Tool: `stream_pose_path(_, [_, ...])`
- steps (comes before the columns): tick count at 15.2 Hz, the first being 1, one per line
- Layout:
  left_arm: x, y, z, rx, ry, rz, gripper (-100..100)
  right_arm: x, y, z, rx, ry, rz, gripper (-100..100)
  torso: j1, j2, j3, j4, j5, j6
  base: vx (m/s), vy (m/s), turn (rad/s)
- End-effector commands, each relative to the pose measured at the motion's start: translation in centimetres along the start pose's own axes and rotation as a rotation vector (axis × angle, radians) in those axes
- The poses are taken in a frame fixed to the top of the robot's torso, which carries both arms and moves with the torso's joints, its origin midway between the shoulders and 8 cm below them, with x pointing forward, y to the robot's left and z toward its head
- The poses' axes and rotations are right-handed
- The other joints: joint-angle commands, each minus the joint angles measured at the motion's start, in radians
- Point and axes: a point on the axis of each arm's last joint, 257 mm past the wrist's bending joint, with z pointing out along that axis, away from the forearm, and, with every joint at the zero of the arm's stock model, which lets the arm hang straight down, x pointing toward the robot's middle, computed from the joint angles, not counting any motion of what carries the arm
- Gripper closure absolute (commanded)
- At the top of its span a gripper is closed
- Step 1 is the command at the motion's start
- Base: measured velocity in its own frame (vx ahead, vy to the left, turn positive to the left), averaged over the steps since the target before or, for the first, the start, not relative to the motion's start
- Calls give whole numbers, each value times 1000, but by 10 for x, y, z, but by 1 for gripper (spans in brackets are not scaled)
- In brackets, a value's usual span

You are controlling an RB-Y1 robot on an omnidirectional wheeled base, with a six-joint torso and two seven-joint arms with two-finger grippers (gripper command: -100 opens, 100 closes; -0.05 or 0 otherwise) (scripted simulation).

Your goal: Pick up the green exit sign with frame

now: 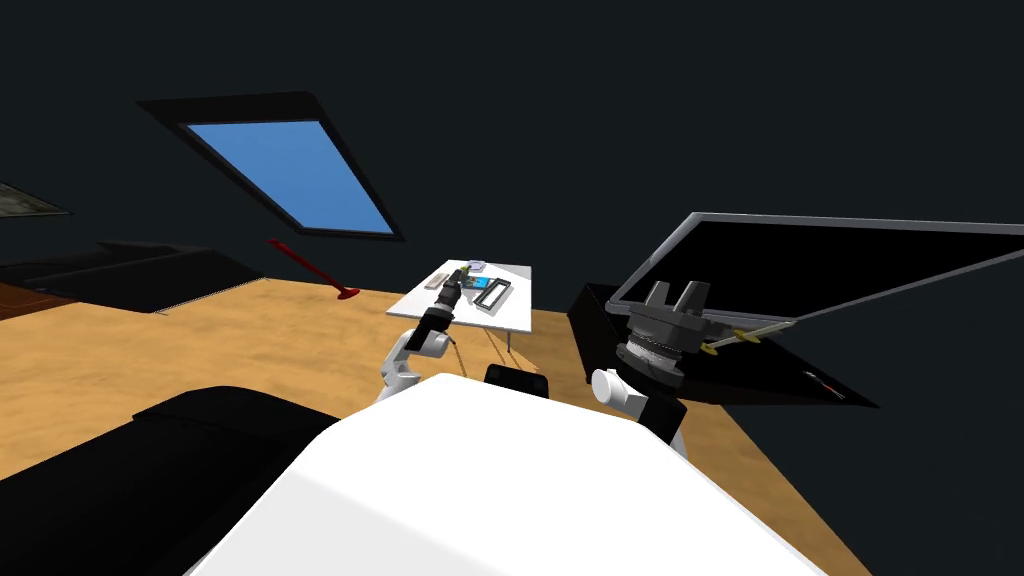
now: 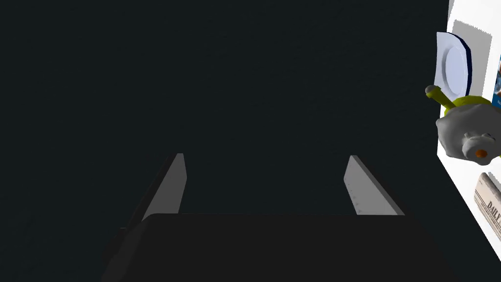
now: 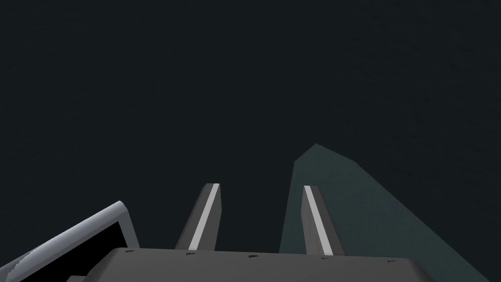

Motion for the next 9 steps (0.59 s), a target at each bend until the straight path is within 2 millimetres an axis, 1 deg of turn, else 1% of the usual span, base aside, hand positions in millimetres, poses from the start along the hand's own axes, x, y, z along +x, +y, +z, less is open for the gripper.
stream_pose_path(1, [-11,22,3,-62,-7,-4,-100,0,0,0,0,0,0,0,0,0,0,0,0,0,10,-204,75])
stream_pose_path(2, [-11,27,3,-82,-6,-4,-100,0,0,0,0,0,0,0,0,0,0,0,0,0,28,-202,92])
stream_pose_path(3, [-21,41,4,-118,-16,-9,-100,0,0,0,0,0,0,0,1,-1,-1,0,0,0,47,-271,105])
stream_pose_path(4, [-21,47,4,-144,-15,-9,-100,0,0,0,0,0,0,0,-2,-2,-1,0,0,0,54,-303,95])
stream_pose_path(5, [-20,48,3,-147,-14,-9,-100,0,0,0,0,0,0,0,-5,-3,-2,-1,-1,0,34,-222,50])
stream_pose_path(6, [-32,65,4,-195,-27,-17,-100,0,0,0,0,0,0,0,-3,-3,-2,-1,-1,0,32,-201,65])
stream_pose_path(7, [-31,69,3,-213,-26,-17,-100,0,0,0,0,0,0,0,-1,-3,-2,-1,0,0,22,-199,95])
stream_pose_path(8, [-31,69,3,-213,-26,-17,-100,0,0,0,0,0,0,0,0,-2,-1,-1,0,0,5,-153,58])
stream_pose_path(9, [-43,84,3,-254,-42,-27,-100,0,0,0,0,0,0,0,3,-2,-1,0,1,0,17,-208,100])
